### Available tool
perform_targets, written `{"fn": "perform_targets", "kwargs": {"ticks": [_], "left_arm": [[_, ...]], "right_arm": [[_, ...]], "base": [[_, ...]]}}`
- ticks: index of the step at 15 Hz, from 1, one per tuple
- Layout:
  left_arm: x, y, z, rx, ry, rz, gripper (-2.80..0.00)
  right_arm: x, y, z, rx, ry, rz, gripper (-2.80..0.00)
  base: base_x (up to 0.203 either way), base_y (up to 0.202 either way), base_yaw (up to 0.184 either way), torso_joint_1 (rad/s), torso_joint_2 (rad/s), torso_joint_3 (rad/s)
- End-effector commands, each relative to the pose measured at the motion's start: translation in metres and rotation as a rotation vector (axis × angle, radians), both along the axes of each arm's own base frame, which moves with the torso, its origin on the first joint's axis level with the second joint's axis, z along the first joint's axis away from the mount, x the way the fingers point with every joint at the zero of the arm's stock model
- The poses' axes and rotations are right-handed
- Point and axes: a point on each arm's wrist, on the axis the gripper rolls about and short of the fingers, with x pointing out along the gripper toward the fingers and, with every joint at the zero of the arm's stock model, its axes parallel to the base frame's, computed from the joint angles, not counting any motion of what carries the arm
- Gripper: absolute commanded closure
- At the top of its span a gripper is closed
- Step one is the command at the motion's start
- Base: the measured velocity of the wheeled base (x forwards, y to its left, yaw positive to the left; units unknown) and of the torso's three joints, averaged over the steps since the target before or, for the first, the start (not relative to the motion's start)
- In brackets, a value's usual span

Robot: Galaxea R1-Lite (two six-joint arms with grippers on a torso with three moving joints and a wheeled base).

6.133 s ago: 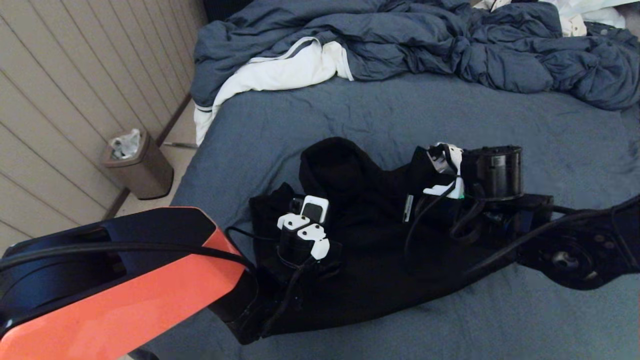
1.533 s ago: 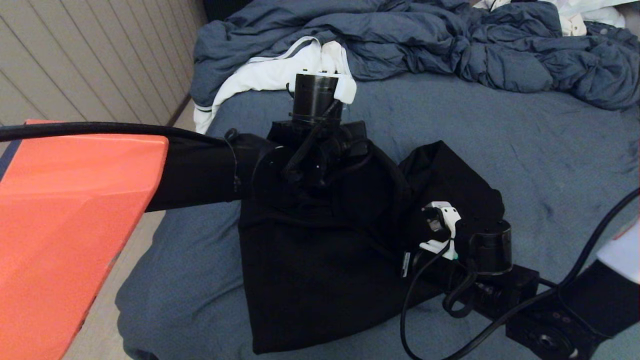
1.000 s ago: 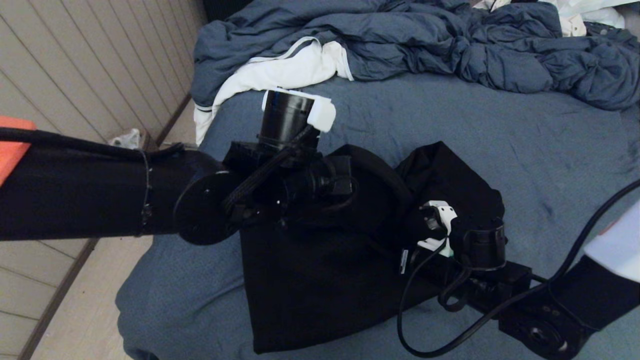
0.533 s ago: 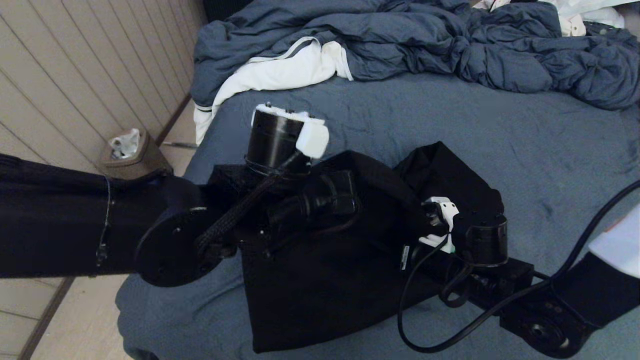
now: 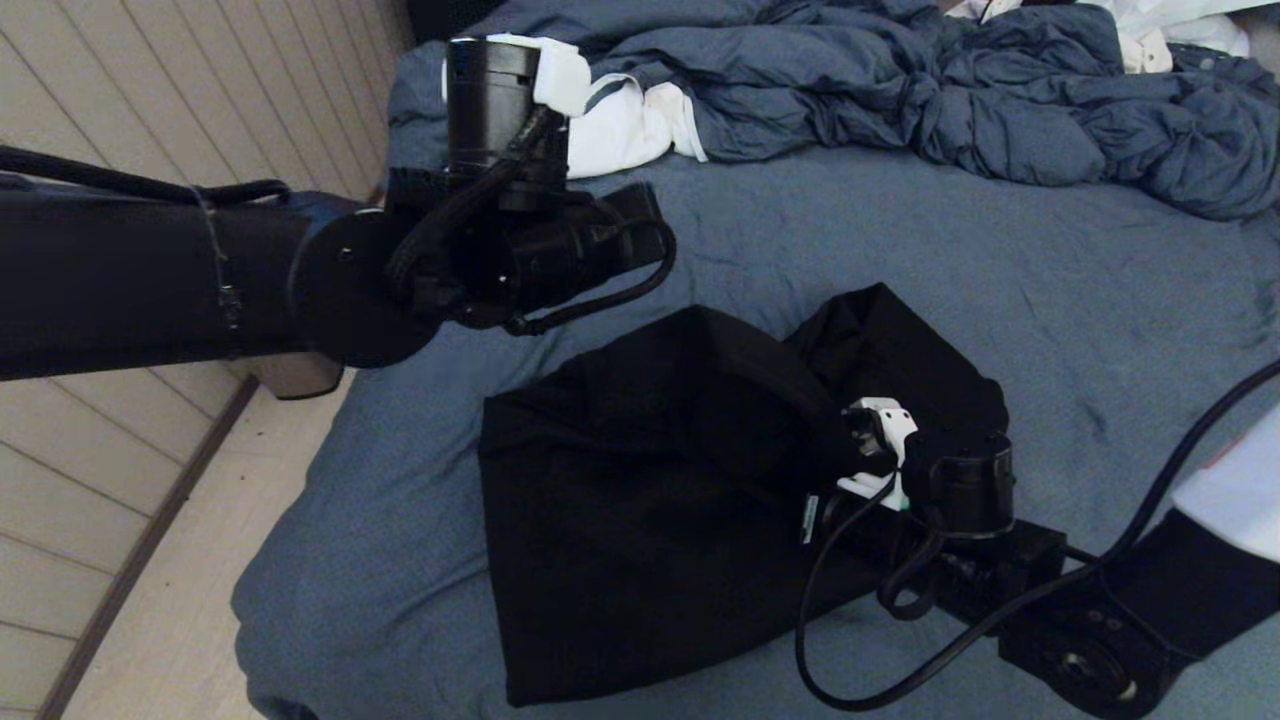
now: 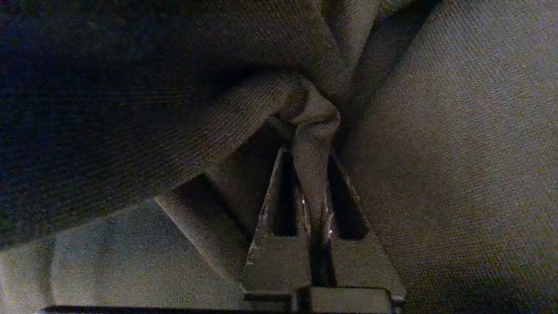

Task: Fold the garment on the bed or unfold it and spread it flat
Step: Fold the black sweatshirt

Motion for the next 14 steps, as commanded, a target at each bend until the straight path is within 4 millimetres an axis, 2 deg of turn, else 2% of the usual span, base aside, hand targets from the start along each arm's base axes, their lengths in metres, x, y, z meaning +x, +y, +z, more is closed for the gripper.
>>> {"fn": "perform_targets", "kwargs": {"ticks": [1, 4, 6, 9, 12, 14], "left_arm": [[0.017, -0.028, -0.029, 0.035, 0.040, -0.017, 0.00], [0.019, -0.065, -0.046, 0.061, 0.060, -0.069, 0.00], [0.005, -0.083, -0.054, 0.090, 0.083, -0.111, 0.00], [-0.006, -0.077, -0.049, 0.099, 0.097, -0.116, 0.00], [-0.024, -0.067, -0.058, 0.141, 0.148, -0.131, 0.00], [-0.043, -0.056, -0.064, 0.164, 0.189, -0.147, 0.00]], "right_arm": [[0.000, 0.001, 0.000, 0.003, -0.001, 0.002, 0.00], [0.000, 0.000, 0.000, 0.002, -0.002, 0.000, 0.00], [0.000, -0.001, -0.001, 0.001, 0.000, -0.003, 0.00], [0.002, -0.001, -0.001, 0.002, -0.001, -0.006, 0.00], [0.010, -0.010, 0.003, 0.002, -0.021, -0.041, 0.00], [0.016, -0.017, 0.009, 0.002, -0.044, -0.066, 0.00]], "base": [[0.000, 0.000, 0.000, 0.000, 0.00, 0.000], [0.000, 0.000, 0.000, 0.000, 0.00, 0.000], [0.000, 0.000, 0.000, 0.000, 0.00, 0.000], [0.000, 0.000, 0.000, 0.000, 0.00, 0.000], [0.000, 0.000, 0.000, 0.000, 0.00, 0.000], [0.000, 0.000, 0.000, 0.000, 0.00, 0.000]]}}
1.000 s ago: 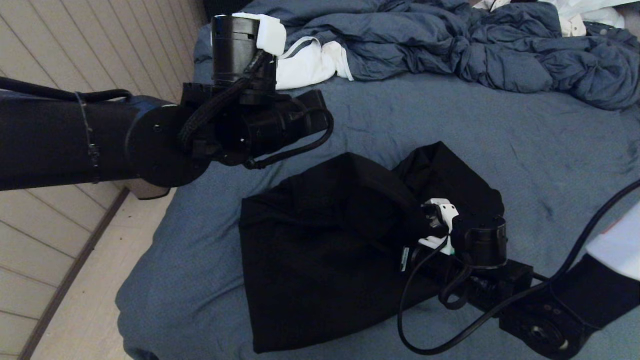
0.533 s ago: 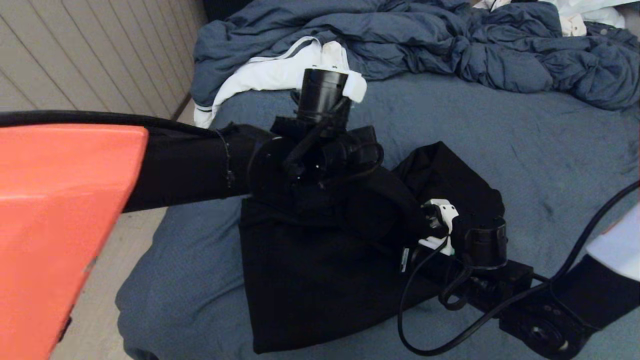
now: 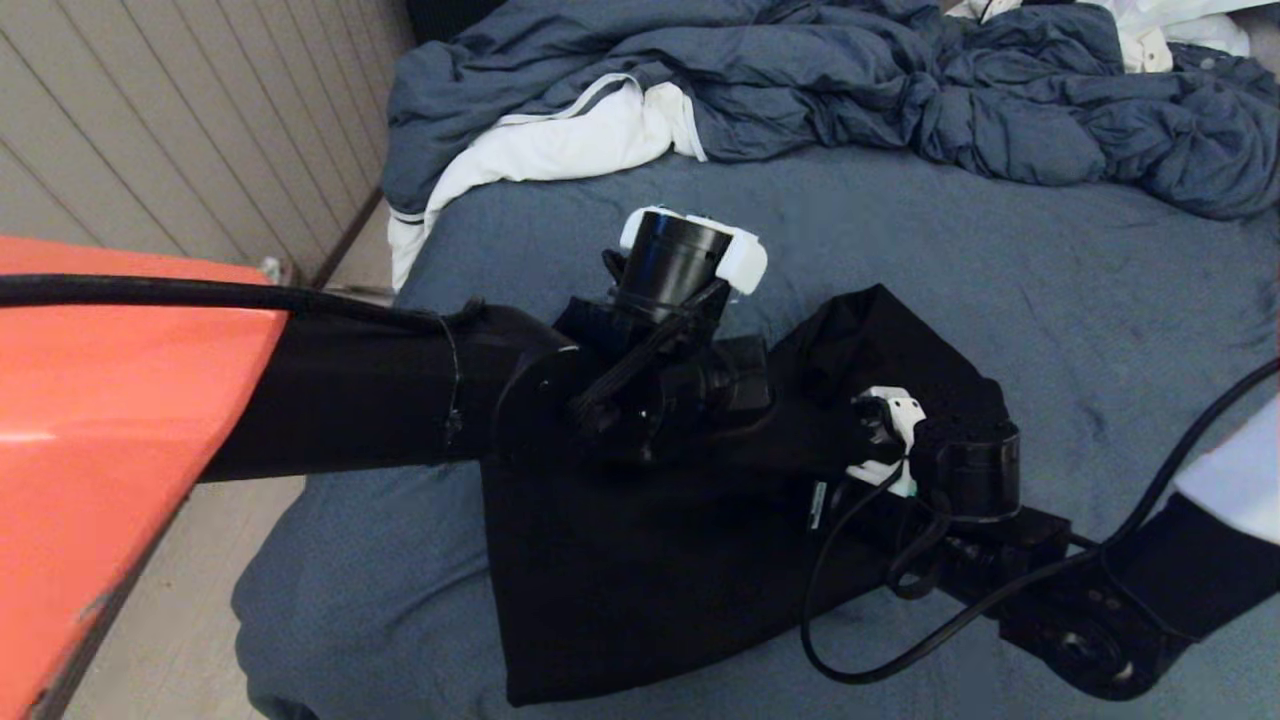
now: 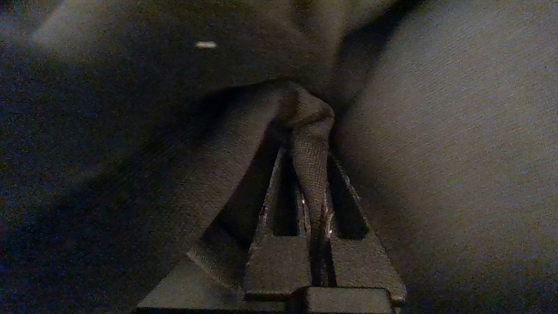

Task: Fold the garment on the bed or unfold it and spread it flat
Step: Fold the black sweatshirt

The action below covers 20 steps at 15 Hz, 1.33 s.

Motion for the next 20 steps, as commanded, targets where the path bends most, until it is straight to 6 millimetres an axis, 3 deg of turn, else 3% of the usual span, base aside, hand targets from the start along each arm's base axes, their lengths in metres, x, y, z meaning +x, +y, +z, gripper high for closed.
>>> {"fn": "perform_targets", "kwargs": {"ticks": [1, 3, 6, 8, 18, 20], "left_arm": [[-0.023, 0.015, 0.008, -0.002, 0.014, -0.018, 0.00], [-0.049, 0.019, 0.008, -0.020, 0.029, -0.058, 0.00], [-0.081, 0.009, -0.006, -0.055, 0.074, -0.120, 0.00], [-0.089, 0.002, -0.019, -0.056, 0.123, -0.130, 0.00], [-0.080, -0.020, -0.074, -0.004, 0.161, -0.122, 0.00], [-0.076, -0.022, -0.078, 0.002, 0.160, -0.115, 0.00]], "right_arm": [[0.004, -0.005, 0.006, 0.010, -0.026, -0.022, 0.00], [0.009, -0.008, 0.014, 0.019, -0.053, -0.034, 0.00], [0.010, -0.006, 0.026, 0.023, -0.066, -0.031, 0.00], [0.012, -0.006, 0.035, 0.027, -0.076, -0.032, 0.00], [-0.008, -0.013, 0.028, -0.013, -0.041, -0.023, 0.00], [-0.012, -0.015, 0.025, -0.030, -0.030, -0.020, 0.00]], "base": [[0.000, 0.000, 0.000, 0.000, 0.00, 0.000], [0.000, 0.000, 0.000, 0.000, 0.00, 0.000], [0.000, 0.000, 0.000, 0.000, 0.00, 0.000], [0.000, 0.000, 0.000, 0.000, 0.00, 0.000], [0.000, 0.000, 0.000, 0.000, 0.00, 0.000], [0.000, 0.000, 0.000, 0.000, 0.00, 0.000]]}}
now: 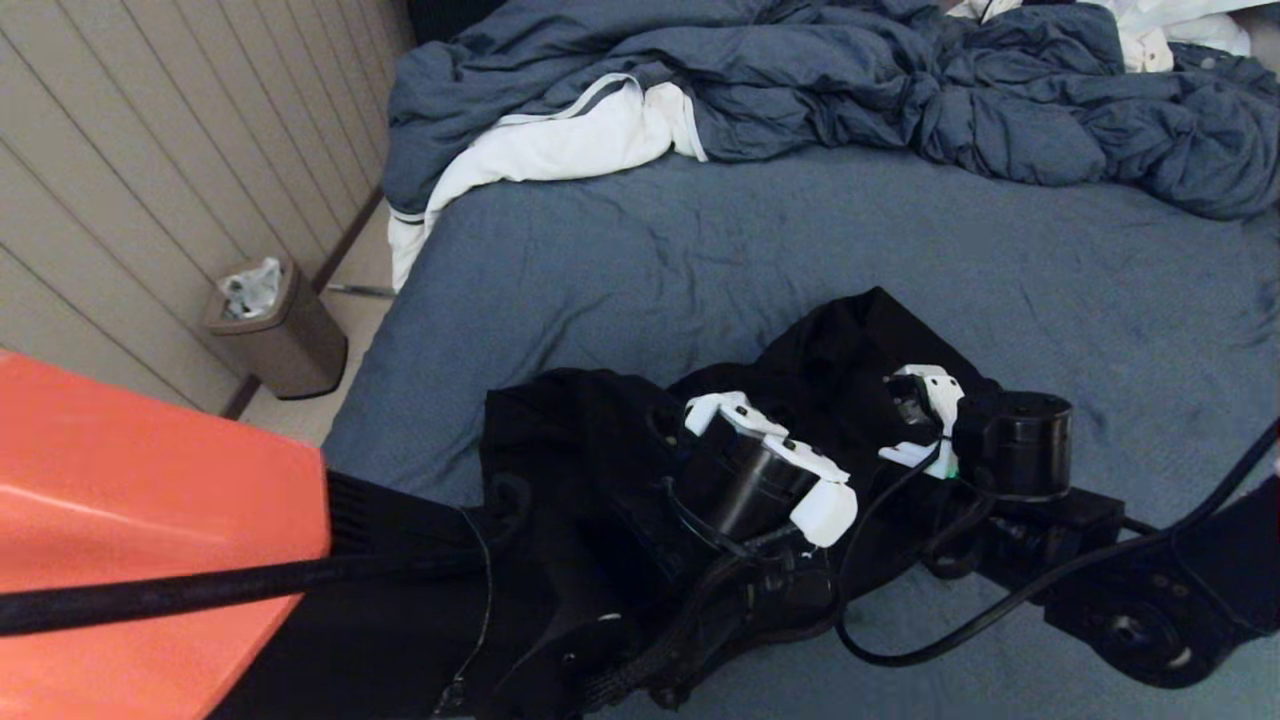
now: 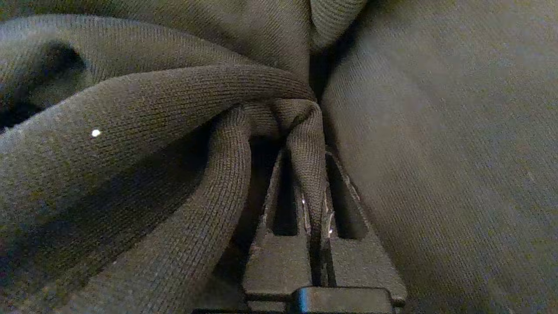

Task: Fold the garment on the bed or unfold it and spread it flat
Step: Fold the black sweatshirt

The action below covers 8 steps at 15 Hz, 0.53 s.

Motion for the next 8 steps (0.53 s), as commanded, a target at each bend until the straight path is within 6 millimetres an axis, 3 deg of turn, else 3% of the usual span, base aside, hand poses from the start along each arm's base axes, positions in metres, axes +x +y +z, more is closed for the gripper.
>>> {"fn": "perform_targets", "kwargs": {"ticks": [1, 2, 8], "left_arm": [[0.007, -0.002, -0.010, 0.016, 0.013, 0.016, 0.00], [0.012, 0.001, -0.009, 0.012, 0.013, 0.031, 0.00], [0.018, 0.006, 0.001, -0.010, 0.001, 0.048, 0.00]], "right_arm": [[-0.004, -0.001, 0.000, 0.001, 0.000, 0.001, 0.00], [-0.006, -0.002, -0.001, -0.003, 0.007, 0.001, -2.80], [-0.035, -0.014, 0.004, -0.142, -0.043, 0.097, -2.80]], "base": [[0.000, 0.000, 0.000, 0.000, 0.00, 0.000], [0.000, 0.000, 0.000, 0.000, 0.00, 0.000], [0.000, 0.000, 0.000, 0.000, 0.00, 0.000]]}}
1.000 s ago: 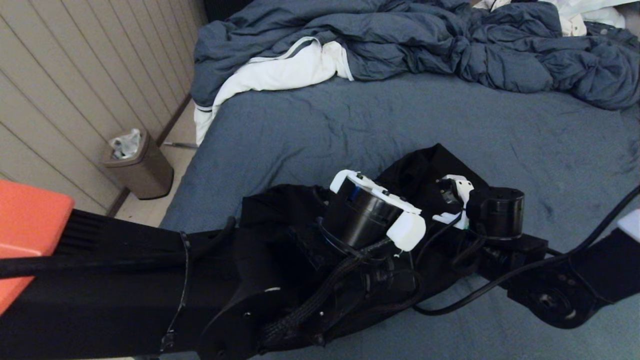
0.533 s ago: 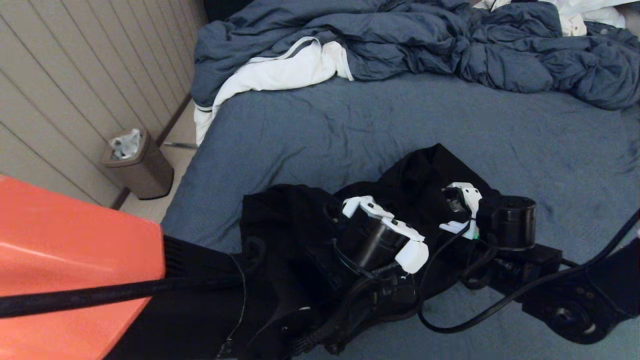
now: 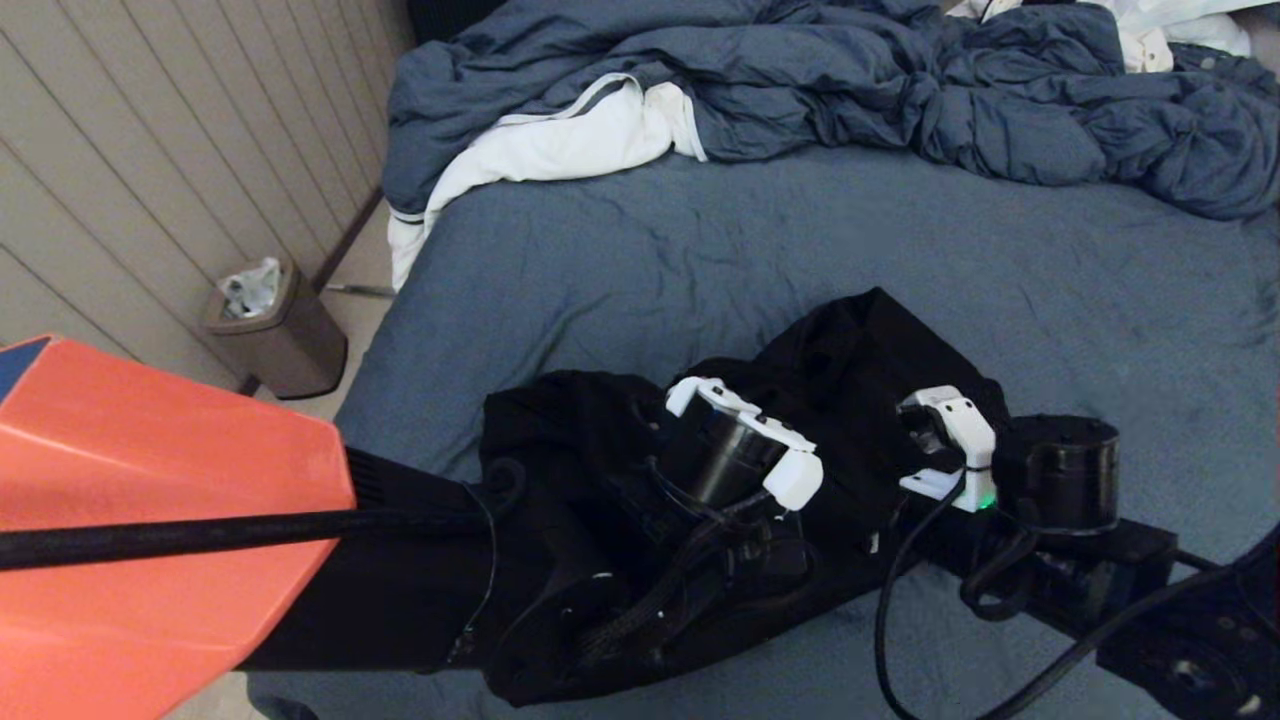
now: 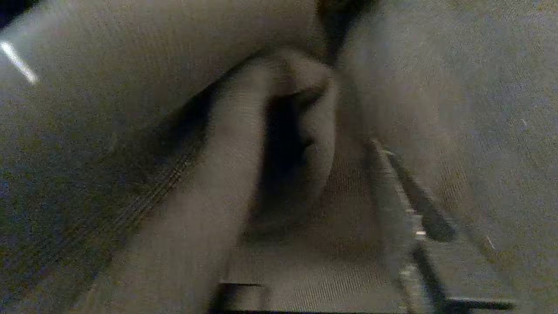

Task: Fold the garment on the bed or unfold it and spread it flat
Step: Fold the black sweatshirt

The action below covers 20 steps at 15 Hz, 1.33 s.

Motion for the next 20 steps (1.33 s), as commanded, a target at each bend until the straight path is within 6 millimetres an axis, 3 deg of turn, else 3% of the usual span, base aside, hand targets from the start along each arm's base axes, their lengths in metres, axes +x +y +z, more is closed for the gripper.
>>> {"fn": "perform_targets", "kwargs": {"ticks": [1, 4, 8, 10, 14, 16, 20], "left_arm": [[0.002, 0.002, 0.002, -0.006, -0.002, 0.008, 0.00], [0.002, 0.001, 0.000, -0.004, 0.000, 0.007, 0.00], [0.002, 0.000, -0.002, 0.002, 0.006, 0.007, 0.00], [-0.006, 0.001, 0.006, -0.014, -0.001, -0.010, 0.00], [-0.052, -0.010, 0.031, -0.062, -0.025, -0.121, 0.00], [-0.060, -0.012, 0.038, -0.039, -0.015, -0.142, 0.00], [-0.071, 0.016, 0.087, -0.095, -0.044, -0.142, 0.00]], "right_arm": [[-0.013, -0.007, 0.009, -0.011, -0.043, 0.024, -2.80], [-0.034, -0.015, 0.025, 0.005, -0.098, 0.066, -2.80], [-0.057, -0.050, 0.039, 0.004, -0.124, -0.021, -2.80], [-0.058, -0.061, 0.053, 0.020, -0.158, -0.042, -2.80], [-0.052, -0.058, 0.088, 0.041, -0.164, -0.035, -2.80], [-0.045, -0.056, 0.109, 0.073, -0.160, -0.037, -2.80], [-0.015, -0.020, 0.118, 0.168, -0.088, 0.055, -2.80]], "base": [[0.000, 0.000, 0.000, 0.000, 0.00, 0.000], [0.000, 0.000, 0.000, 0.000, 0.00, 0.000], [0.000, 0.000, 0.000, 0.000, 0.00, 0.000], [0.000, 0.000, 0.000, 0.000, 0.00, 0.000], [0.000, 0.000, 0.000, 0.000, 0.00, 0.000], [0.000, 0.000, 0.000, 0.000, 0.00, 0.000], [0.000, 0.000, 0.000, 0.000, 0.00, 0.000]]}}
